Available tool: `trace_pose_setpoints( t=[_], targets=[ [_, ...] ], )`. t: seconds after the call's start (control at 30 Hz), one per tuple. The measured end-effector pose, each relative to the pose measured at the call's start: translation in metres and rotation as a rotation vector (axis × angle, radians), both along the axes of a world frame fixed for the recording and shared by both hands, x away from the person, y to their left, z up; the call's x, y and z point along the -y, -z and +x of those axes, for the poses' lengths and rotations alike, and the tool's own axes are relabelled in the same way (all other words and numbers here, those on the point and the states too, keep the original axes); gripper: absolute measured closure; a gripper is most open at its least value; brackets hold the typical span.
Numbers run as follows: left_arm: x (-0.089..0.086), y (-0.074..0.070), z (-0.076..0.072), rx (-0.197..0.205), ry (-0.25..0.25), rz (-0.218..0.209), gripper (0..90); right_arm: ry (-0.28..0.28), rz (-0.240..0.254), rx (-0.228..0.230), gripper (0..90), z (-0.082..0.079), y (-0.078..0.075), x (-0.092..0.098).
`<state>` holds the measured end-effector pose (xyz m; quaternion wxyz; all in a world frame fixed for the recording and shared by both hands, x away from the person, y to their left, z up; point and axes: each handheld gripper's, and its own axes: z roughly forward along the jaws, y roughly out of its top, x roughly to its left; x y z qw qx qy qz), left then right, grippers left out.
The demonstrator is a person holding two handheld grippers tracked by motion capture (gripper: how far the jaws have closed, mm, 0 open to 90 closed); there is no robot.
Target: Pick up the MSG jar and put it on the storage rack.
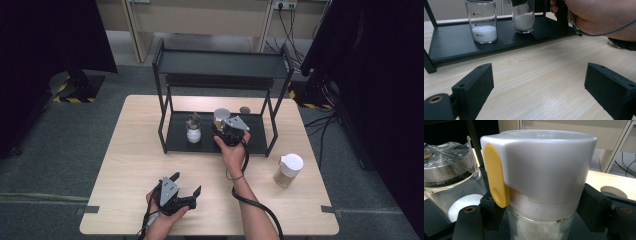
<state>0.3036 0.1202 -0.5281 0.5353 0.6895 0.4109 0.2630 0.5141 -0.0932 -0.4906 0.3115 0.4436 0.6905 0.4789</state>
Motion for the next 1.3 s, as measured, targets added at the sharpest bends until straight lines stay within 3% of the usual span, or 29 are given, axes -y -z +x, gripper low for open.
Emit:
trace_pose_setpoints(
  t=[0.8,1.3],
  targets=[
    [0.0008,0.0,-0.001,0.0,0.0,-0.001,8.2,-0.001,0.026,0.0,28.1,-0.0036,0.0047,0.0032],
    [0.0008,0.0,-0.001,-0.001,-0.001,-0.001,8.2,-0.006,0.016,-0.007,16.9,-0.0063,0.0054,0.0016]
  ],
)
